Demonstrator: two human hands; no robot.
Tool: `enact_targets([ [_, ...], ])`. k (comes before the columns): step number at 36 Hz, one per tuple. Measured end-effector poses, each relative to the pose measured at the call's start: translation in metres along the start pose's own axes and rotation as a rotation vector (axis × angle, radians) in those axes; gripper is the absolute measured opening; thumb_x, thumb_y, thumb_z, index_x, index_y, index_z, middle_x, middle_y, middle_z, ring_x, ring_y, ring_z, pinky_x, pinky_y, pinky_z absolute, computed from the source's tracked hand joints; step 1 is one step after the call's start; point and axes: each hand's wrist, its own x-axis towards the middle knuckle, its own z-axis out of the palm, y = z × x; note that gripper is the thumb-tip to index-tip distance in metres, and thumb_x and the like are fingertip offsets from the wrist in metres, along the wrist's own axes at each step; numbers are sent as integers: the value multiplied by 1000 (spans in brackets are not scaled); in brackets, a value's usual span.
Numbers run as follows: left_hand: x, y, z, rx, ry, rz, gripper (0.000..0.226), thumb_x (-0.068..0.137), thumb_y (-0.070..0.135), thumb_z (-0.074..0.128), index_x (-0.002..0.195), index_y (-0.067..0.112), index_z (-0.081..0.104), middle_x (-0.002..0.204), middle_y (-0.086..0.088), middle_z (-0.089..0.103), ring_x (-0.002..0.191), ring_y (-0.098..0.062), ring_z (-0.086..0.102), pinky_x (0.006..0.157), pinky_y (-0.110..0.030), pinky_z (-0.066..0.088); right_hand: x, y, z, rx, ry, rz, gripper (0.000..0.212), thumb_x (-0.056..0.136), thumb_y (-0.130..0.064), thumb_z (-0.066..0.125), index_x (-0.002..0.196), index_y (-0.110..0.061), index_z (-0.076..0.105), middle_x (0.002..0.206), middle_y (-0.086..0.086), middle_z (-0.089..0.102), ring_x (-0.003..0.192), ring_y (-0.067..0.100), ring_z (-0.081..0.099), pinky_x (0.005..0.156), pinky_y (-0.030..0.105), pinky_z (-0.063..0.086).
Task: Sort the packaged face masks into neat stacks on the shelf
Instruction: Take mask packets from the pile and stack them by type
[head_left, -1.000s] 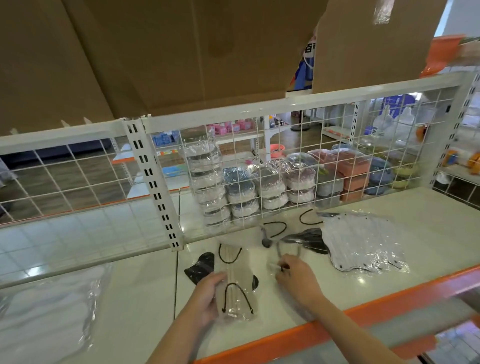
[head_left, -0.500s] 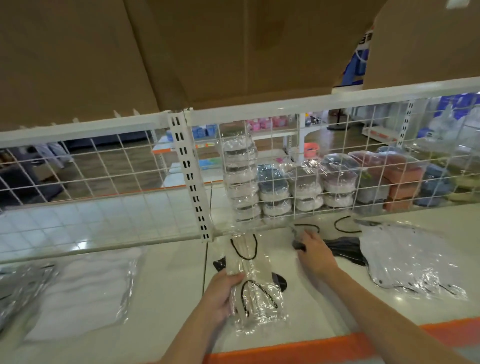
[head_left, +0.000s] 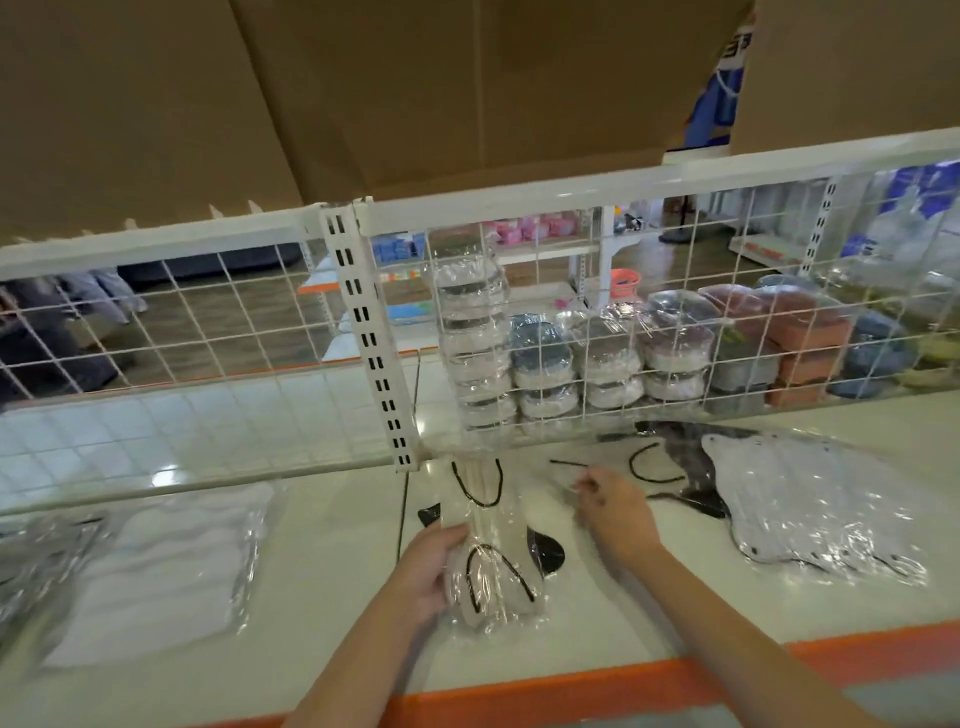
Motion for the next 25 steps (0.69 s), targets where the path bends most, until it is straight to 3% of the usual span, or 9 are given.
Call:
enact_targets([
  [2,6,-2,3,-45,19,-54,17,94,9,50,105,1,60,72,-13,70,73,-28,65,76,-43,51,-13,-12,-6,247,-67,-49,18,91,-7,57,79,-20,61,86,-1,64,74,6,57,65,10,43],
  [4,15,-5,7,-92,43,-85,29,96,18,49,116,0,59,87,-17,71,86,-31,65,82,-45,51,-24,-16,-9,371,-190,-92,23,88,-4,59,75,-22,63,89,-4,68,76,1,59,69,10,43],
  [8,25,-11,19,-215,-86,-166,56,93,52,48,119,5,63,119,-23,63,116,-38,57,104,-57,37,-41,-8,-14,294,-400,-116,26,89,-9,60,75,-30,67,95,-12,71,91,5,64,77,13,48],
  [10,26,-14,28,-164,-101,-157,50,93,46,52,118,4,62,117,-24,64,113,-39,59,102,-58,39,-46,0,-20,276,-467,-96,33,87,-8,62,70,-37,66,93,-18,71,92,1,64,79,14,48],
  [12,29,-17,36,-19,-67,-116,39,92,26,57,120,-2,59,111,-26,66,105,-39,63,94,-55,47,-48,8,-27,322,-492,-56,29,83,-2,63,72,-28,69,96,-18,70,93,0,64,82,15,48],
  [15,32,-22,47,42,-42,-58,27,91,8,56,114,-5,60,95,-23,70,89,-35,67,74,-46,55,-46,18,-40,391,-306,53,32,83,8,52,80,-20,69,109,-7,66,97,15,64,83,29,50],
  [17,31,-25,56,16,-44,-49,15,92,4,54,104,0,61,79,-16,72,81,-31,66,76,-47,53,-37,29,-50,79,-113,66,28,85,2,50,91,-21,66,117,1,59,107,22,56,90,34,46],
  [20,34,-30,64,28,-70,-33,15,92,0,52,104,1,60,82,-16,71,81,-30,67,74,-45,54,-25,52,-67,-421,85,121,30,88,-16,51,117,-17,58,134,8,46,125,27,38,102,38,37],
  [25,32,-33,69,118,-52,8,18,89,-8,47,98,4,58,83,-15,67,74,-26,65,66,-38,54,-25,77,-82,-661,87,305,54,91,-41,50,134,-10,39,139,15,38,128,34,33,104,40,32],
])
